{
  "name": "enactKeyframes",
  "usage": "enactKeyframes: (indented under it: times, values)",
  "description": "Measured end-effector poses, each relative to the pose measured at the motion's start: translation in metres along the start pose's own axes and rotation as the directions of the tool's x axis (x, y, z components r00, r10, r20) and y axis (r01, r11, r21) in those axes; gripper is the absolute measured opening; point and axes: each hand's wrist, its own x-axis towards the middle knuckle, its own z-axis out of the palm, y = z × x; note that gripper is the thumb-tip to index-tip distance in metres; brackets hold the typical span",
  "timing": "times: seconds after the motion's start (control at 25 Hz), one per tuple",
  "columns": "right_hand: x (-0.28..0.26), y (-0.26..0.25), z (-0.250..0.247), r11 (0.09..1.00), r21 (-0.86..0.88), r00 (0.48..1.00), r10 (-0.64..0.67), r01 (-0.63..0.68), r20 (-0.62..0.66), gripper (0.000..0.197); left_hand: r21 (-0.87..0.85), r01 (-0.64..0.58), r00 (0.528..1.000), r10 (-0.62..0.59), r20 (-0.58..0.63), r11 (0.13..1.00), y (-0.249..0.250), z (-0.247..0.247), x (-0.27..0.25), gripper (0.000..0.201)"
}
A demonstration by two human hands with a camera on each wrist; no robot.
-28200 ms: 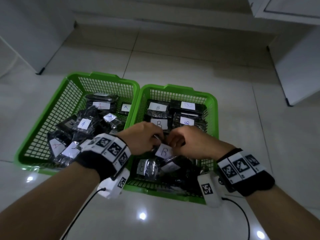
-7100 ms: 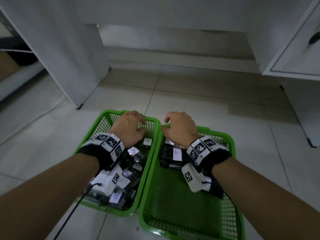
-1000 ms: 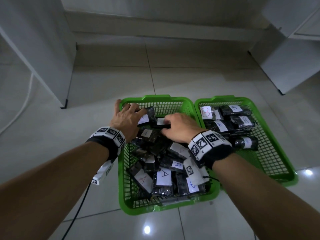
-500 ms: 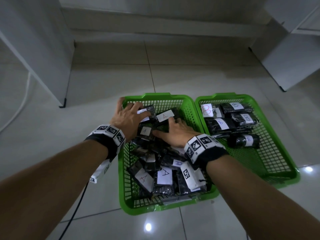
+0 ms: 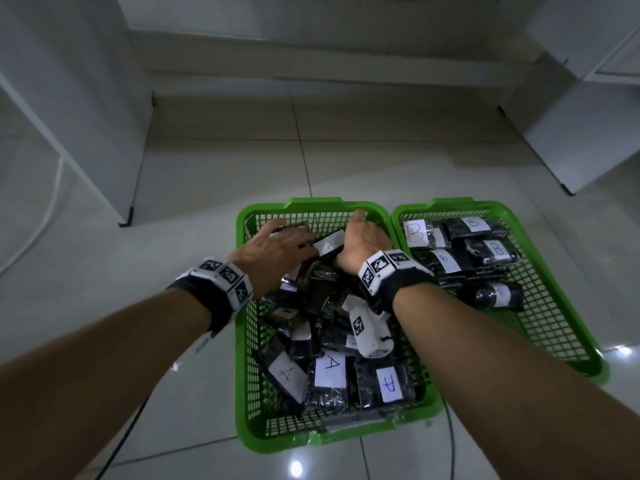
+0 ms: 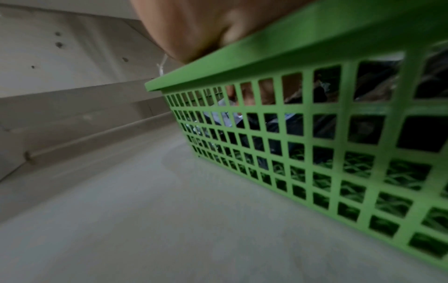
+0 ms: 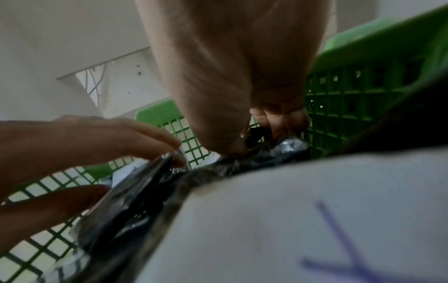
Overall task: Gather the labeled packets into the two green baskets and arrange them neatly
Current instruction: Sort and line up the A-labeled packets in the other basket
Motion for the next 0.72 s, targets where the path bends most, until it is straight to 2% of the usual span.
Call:
enactKeyframes:
  times: [0.08,0.16,0.24,0.32,0.44,0.56,0.64,0.72]
  values:
    - [-0.007,0.008,-0.010,0.996,-0.014,0.993,-0.087,0.086,-0.082,0.066,-0.232,0.078,0.994,-0.093,-0.053,0.970,-0.009,-0.002,0.001,0.072]
    - [-0.020,0.018,-0.021,0.994,0.024,0.986,-0.107,0.111,-0.124,0.057,-0.355,0.089,0.989,-0.125,-0.081,0.931,-0.017,-0.004,0.003,0.066]
    - [-0.036,0.029,-0.029,0.995,0.033,0.994,-0.089,0.091,-0.067,0.041,-0.328,0.074,0.996,-0.089,-0.030,0.942,-0.018,-0.006,0.008,0.060]
    - [-0.050,0.039,-0.034,0.994,-0.001,0.992,-0.108,0.109,0.071,0.032,-0.266,0.078,0.997,-0.074,0.025,0.961,-0.017,-0.004,0.012,0.058]
    - [-0.058,0.029,-0.032,0.973,0.025,0.952,-0.231,0.231,0.198,0.040,-0.392,0.101,0.991,-0.127,-0.040,0.914,-0.021,0.005,0.013,0.052]
    - [-0.054,0.001,-0.009,0.936,0.123,0.885,-0.352,0.330,0.304,0.068,-0.458,0.130,0.987,-0.160,-0.026,0.879,-0.021,0.010,0.012,0.057]
    - [-0.054,-0.010,0.012,0.918,0.019,0.850,-0.374,0.396,0.371,0.074,-0.436,0.165,0.985,-0.167,0.035,0.885,-0.021,0.008,0.012,0.059]
    - [-0.054,-0.009,0.021,0.909,-0.062,0.845,-0.357,0.413,0.397,0.072,-0.437,0.162,0.986,-0.157,0.048,0.885,-0.021,0.007,0.013,0.052]
